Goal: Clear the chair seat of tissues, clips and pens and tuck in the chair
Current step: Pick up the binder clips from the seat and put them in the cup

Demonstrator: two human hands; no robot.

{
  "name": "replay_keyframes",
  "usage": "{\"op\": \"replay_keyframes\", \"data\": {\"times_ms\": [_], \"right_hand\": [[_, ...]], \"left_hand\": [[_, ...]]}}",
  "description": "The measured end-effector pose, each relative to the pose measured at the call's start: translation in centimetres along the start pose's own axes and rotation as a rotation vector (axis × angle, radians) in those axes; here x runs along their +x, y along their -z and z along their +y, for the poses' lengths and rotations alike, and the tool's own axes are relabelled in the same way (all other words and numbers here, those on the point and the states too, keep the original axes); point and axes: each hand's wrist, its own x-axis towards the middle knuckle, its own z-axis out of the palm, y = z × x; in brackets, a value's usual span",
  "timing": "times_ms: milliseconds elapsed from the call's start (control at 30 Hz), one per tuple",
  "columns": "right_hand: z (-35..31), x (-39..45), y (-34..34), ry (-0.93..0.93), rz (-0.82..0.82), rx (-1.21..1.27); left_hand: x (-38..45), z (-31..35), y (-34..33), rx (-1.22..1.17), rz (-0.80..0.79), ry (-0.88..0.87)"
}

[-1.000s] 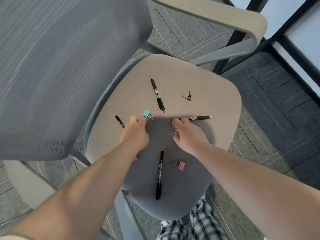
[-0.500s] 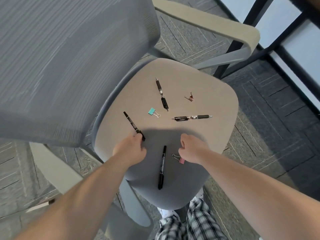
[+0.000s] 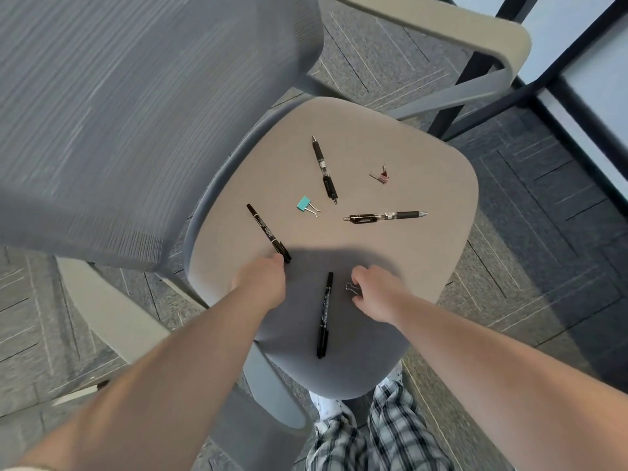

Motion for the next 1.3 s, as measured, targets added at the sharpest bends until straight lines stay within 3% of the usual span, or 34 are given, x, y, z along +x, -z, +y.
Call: {"op": "replay_keyframes", "data": {"times_ms": [333,700,833,1033,1300], "right_hand": [[-1.5,0.9,2.8,-0.06,0.104,0.088],[0.3,2.5,5.2,-0.075,0.204,0.201],[0.5,3.5,8.1,-0.143,0.341,0.234],[1.4,6.5,11.7,-0.246,0.354,0.378],[3.3,9.6,11.8,-0.162,0.495,0.405]], "left_hand": [[-0.4,0.7,0.8,-0.007,0.061,-0.053],[-0.7,1.3,2.0,0.022,-0.013,-0.121],[0.1,1.5,4.4,-0.211,0.114,-0.038],[2.6,3.8,7.3,-0.305,0.381,-0.054],[6.6,5.5,7.4,-0.272,0.214,-0.05]]}}
